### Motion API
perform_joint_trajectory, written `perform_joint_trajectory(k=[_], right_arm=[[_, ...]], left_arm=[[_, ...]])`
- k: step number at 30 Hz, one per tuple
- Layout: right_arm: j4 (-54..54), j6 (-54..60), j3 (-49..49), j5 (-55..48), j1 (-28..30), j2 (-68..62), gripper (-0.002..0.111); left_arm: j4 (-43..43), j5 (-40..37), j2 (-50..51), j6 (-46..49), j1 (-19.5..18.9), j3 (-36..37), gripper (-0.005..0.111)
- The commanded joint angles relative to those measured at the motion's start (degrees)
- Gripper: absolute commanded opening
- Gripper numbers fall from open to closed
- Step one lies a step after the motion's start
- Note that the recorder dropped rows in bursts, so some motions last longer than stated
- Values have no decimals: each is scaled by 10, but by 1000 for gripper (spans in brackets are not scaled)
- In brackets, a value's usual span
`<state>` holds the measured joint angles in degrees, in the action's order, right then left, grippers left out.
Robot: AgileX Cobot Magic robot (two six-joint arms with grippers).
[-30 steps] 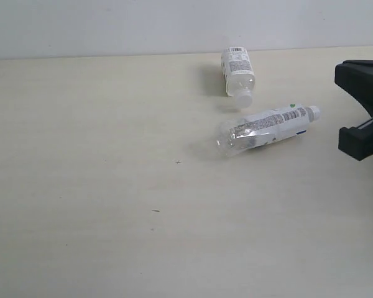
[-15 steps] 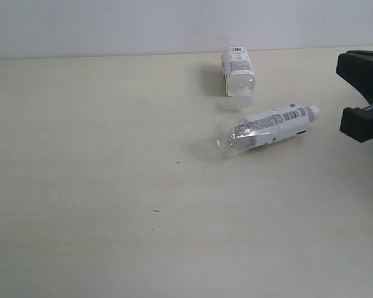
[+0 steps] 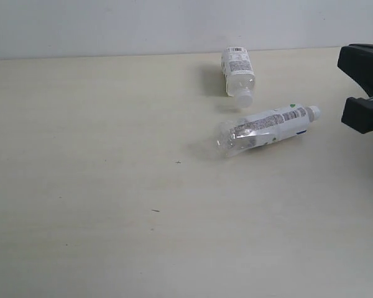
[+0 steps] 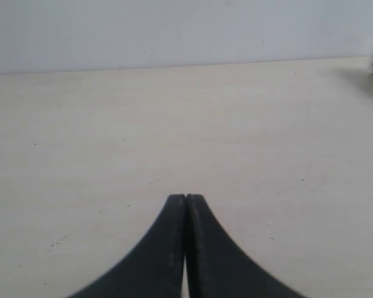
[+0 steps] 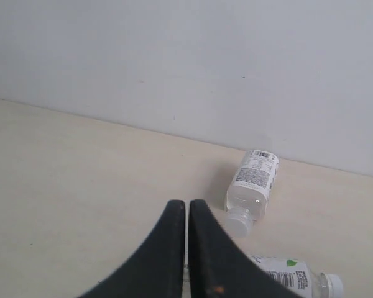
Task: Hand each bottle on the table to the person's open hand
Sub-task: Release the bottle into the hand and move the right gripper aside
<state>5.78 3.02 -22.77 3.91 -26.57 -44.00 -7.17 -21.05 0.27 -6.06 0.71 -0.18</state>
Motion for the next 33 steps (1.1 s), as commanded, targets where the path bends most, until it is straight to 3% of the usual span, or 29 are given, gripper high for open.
perform_joint_trajectory(k=[1, 33], right_arm=[[0, -9, 3, 10, -1, 2, 3], [3, -48, 3, 33, -1, 2, 3]], left_arm=[[-1, 3, -3, -1, -1, 2, 2], [-1, 3, -3, -1, -1, 2, 2]])
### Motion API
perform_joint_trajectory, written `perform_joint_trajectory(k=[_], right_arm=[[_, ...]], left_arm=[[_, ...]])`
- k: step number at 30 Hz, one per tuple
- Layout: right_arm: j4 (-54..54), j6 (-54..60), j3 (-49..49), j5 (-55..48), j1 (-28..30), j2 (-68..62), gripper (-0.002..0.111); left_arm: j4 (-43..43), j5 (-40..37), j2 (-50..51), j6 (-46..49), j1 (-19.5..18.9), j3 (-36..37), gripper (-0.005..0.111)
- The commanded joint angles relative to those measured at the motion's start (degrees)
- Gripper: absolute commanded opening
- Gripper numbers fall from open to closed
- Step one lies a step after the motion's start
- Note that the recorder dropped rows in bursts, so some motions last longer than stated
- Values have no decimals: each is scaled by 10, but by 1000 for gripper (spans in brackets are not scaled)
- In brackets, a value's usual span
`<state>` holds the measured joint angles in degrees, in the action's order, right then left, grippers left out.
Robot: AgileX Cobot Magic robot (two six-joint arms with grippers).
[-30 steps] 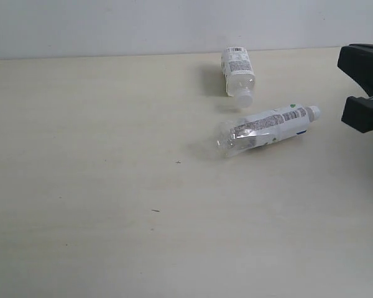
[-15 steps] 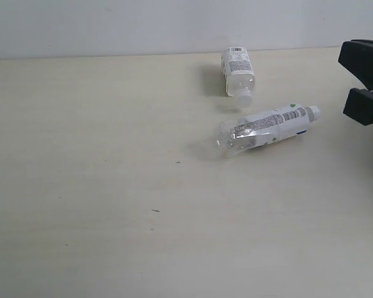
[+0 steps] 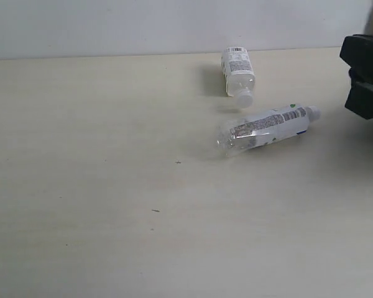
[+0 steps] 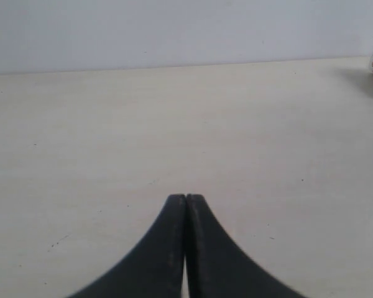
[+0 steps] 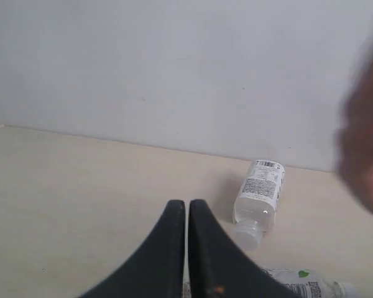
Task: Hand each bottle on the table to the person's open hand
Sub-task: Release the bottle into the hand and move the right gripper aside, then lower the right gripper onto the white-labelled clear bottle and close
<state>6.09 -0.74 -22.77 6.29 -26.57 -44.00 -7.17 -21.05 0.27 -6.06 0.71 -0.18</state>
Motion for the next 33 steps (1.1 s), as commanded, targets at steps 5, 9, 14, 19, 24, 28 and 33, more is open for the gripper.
perform_joint_trajectory(k=[5, 9, 14, 19, 24, 28, 33], right_arm=[[0, -10, 3, 10, -1, 2, 3], [0, -13, 3, 11, -1, 2, 3], [0, -13, 3, 11, -1, 2, 3], [0, -14, 3, 44, -1, 2, 3], [29, -21, 3, 73, -1, 2, 3], [75, -25, 3, 92, -1, 3, 3], [4, 21, -1, 111, -1, -3, 3]], left_arm=[[-1, 3, -3, -1, -1, 2, 2], [-1, 3, -3, -1, -1, 2, 2], [-1, 3, -3, -1, -1, 2, 2], [-1, 3, -3, -1, -1, 2, 2], [-1, 3, -3, -1, -1, 2, 2], [-1, 3, -3, -1, -1, 2, 2], [-1, 3, -3, -1, -1, 2, 2]])
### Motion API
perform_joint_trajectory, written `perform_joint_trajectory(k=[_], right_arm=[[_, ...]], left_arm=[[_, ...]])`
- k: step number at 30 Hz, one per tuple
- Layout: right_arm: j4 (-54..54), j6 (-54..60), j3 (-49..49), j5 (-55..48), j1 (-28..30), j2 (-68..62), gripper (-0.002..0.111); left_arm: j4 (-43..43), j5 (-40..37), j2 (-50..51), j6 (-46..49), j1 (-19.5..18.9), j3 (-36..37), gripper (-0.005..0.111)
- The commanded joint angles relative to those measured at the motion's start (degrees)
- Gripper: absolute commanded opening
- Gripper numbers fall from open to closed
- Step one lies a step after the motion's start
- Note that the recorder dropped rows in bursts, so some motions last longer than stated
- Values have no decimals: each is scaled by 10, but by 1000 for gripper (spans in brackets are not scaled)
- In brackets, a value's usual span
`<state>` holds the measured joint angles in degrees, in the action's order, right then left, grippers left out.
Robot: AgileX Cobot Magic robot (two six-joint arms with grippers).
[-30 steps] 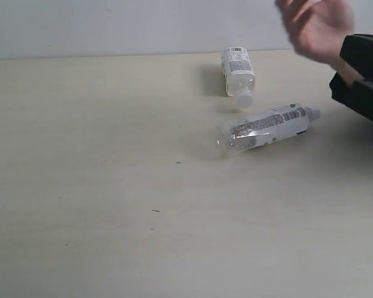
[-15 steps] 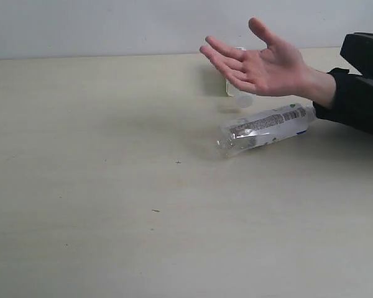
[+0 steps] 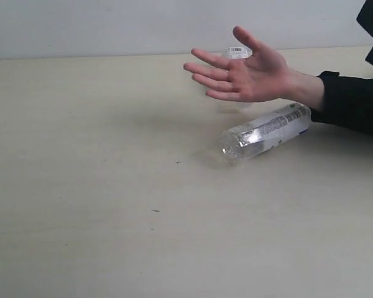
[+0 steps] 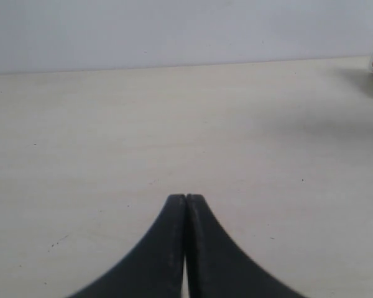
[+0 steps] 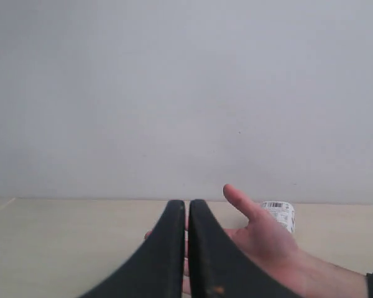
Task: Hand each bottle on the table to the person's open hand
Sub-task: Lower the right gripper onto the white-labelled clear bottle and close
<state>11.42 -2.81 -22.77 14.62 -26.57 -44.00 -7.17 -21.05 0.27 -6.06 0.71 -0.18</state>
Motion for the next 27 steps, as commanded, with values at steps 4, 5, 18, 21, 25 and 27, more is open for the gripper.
perform_joint_trajectory(k=[4, 5, 18, 21, 25, 27], right_arm=[[-32, 145, -66, -56, -1, -35, 3], [-32, 173, -88, -96, -1, -48, 3], [-293, 333, -328, -538, -1, -321, 39], [-309, 369, -327, -532, -1, -368, 50], [-322, 400, -327, -496, -1, -428, 64], [-329, 411, -327, -478, -1, -453, 70]], left_arm=[[-1, 3, -3, -1, -1, 2, 2], [-1, 3, -3, -1, -1, 2, 2], [-1, 3, -3, -1, -1, 2, 2], [-1, 3, -3, -1, -1, 2, 2], [-1, 3, -3, -1, -1, 2, 2], [-1, 3, -3, -1, -1, 2, 2]])
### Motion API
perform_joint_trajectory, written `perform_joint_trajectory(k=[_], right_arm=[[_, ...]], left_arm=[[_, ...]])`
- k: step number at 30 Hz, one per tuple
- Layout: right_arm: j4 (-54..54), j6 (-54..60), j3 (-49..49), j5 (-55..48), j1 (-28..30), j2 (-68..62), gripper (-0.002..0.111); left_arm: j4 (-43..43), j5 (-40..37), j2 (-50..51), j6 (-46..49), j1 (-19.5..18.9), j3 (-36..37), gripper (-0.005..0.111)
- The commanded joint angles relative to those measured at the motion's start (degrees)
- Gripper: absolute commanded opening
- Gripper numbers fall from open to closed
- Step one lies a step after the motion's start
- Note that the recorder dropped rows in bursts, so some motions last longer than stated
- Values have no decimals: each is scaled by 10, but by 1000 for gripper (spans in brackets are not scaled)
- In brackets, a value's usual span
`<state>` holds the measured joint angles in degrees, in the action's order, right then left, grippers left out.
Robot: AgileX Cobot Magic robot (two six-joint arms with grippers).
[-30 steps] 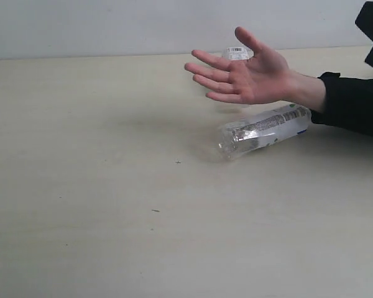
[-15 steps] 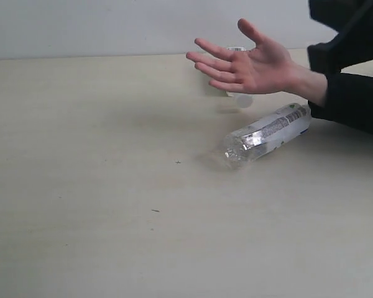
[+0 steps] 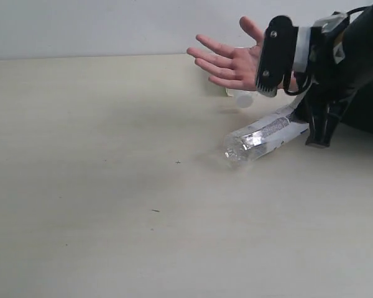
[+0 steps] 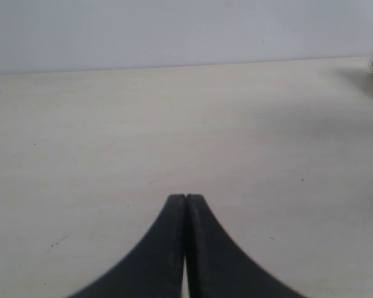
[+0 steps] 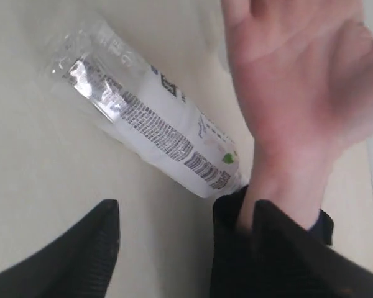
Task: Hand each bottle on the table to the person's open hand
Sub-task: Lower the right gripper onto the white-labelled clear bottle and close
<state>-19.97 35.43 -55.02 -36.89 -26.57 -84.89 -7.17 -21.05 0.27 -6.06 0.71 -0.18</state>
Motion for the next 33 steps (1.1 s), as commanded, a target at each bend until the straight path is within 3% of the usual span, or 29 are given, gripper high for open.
perform_joint_trajectory(k=[1, 13, 33], right_arm=[[-18, 33, -4, 45, -1, -57, 72], [-121, 54, -4, 73, -1, -149, 75], [-134, 70, -4, 175, -1, -205, 80]], left_arm=[[-1, 3, -3, -1, -1, 2, 2], [-1, 3, -3, -1, -1, 2, 2], [-1, 3, -3, -1, -1, 2, 2]])
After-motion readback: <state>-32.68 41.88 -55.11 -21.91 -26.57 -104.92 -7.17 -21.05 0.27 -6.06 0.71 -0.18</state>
